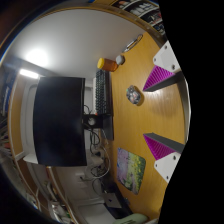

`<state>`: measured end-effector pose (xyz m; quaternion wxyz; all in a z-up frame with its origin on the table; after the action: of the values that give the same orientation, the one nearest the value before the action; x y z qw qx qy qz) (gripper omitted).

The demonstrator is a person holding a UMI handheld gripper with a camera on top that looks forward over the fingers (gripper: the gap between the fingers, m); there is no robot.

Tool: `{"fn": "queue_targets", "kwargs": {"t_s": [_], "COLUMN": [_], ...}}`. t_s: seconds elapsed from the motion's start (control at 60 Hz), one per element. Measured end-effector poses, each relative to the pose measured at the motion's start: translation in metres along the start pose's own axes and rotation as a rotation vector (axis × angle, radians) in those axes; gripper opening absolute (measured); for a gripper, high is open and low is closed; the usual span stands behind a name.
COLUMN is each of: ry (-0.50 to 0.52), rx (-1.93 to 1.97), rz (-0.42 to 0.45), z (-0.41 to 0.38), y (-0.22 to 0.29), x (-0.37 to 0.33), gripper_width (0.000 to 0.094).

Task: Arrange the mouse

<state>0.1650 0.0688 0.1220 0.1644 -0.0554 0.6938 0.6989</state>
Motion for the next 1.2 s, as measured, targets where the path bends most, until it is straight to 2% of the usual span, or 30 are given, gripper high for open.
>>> {"fn": "queue_targets", "kwargs": {"t_s": [0.45,0.833,1.2], "ry": [0.007,0.051,0.139], "rx": [-0.014,-0.010,-0.050], "rz": [0.011,-0.075,-0.095], "z": [0.044,0.058,0.054], "y": [-0.017,-0.036,-0.025], "x": [0.082,0.160,0.213], "gripper_width": [0.0861,0.0866,0.0867]}}
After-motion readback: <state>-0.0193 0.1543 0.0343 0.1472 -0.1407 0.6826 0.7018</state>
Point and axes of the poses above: the point between the fingertips, and its own axes, seen from behind it with the camera up: z to the right, y up, x forward, the way the camera looks, the point moved 8 cm from there along -x, backward, against the way the camera looks, and after that the axes turned 11 degrees about z, right-handed, at the moved point
